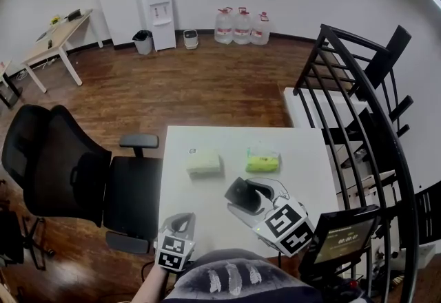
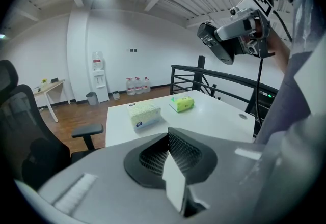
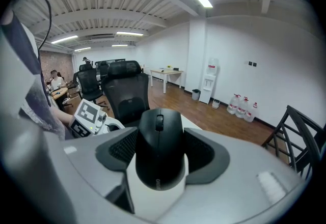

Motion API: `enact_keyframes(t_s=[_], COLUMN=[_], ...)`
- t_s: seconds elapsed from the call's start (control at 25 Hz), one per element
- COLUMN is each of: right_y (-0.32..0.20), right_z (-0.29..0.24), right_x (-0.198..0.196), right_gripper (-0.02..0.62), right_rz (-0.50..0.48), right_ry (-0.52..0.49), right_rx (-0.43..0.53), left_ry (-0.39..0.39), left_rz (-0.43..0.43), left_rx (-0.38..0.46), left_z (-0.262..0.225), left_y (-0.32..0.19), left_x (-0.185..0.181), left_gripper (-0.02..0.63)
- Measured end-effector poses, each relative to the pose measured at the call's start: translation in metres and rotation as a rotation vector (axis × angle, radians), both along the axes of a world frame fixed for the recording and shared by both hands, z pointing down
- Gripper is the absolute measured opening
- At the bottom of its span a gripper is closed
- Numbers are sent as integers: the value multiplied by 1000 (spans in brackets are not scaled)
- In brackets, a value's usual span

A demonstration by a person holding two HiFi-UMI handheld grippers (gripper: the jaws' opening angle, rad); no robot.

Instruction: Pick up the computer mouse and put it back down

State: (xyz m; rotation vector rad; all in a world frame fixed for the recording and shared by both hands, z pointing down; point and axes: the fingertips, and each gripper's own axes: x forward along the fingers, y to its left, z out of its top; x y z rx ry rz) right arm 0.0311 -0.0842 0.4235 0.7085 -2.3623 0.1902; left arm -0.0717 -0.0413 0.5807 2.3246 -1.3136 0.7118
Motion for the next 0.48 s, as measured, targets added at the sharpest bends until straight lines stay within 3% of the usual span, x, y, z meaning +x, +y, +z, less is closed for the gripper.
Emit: enact_keyframes(t_s=[0.24,0.48], right_y=[1,2], right_z=[-1,11], right_x=[0,0], right_gripper=[290,290], right_rz=[-10,-14], right_ry=[7,36], right_rx=[6,-7], left_ry=[-3,1], left_rz=[16,-21], left_rx=[-13,-1], left_z=[1,0], left_y=[1,-1], left_x=[3,-3], left_gripper=[15,15])
